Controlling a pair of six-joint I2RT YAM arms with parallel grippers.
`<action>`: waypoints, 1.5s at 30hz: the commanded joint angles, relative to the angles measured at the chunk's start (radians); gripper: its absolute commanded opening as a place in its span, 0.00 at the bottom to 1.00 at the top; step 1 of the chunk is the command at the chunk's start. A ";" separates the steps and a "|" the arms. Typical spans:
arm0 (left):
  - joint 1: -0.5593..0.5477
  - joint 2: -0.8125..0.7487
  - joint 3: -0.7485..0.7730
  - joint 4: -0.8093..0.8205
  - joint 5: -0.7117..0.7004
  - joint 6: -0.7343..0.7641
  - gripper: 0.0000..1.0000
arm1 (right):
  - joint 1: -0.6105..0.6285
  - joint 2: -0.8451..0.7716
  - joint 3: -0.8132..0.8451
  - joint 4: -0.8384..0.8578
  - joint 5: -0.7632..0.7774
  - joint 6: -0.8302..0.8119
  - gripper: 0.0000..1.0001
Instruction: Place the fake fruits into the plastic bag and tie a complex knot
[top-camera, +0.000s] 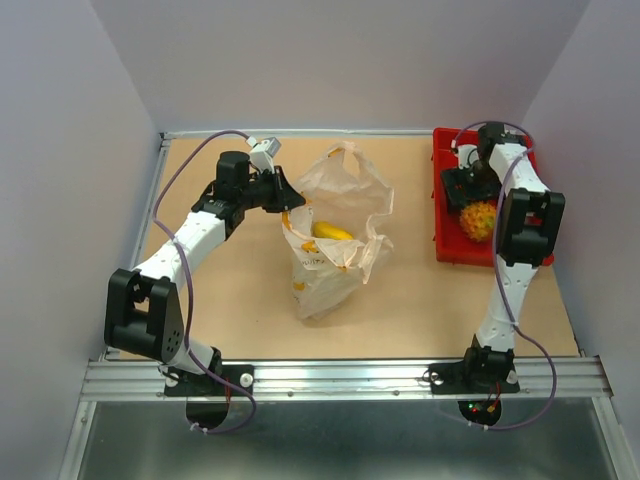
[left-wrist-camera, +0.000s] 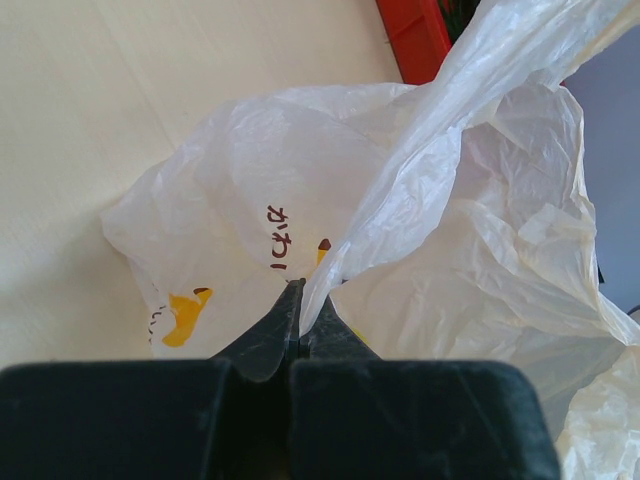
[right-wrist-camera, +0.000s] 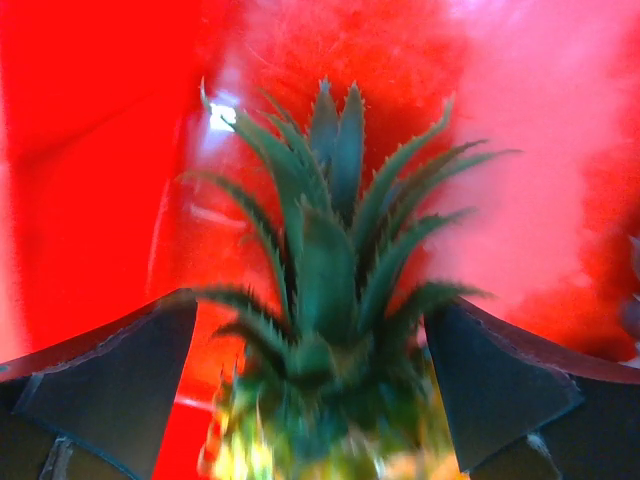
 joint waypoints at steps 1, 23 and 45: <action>0.004 -0.037 0.011 0.023 0.001 0.006 0.00 | -0.007 0.064 0.047 -0.010 0.008 -0.014 0.99; 0.004 -0.033 0.005 0.023 0.016 -0.008 0.00 | -0.007 -0.287 0.314 0.009 -0.375 0.118 0.00; 0.004 -0.030 0.008 0.052 0.050 -0.043 0.00 | 0.737 -0.642 -0.208 0.878 -0.462 0.264 0.18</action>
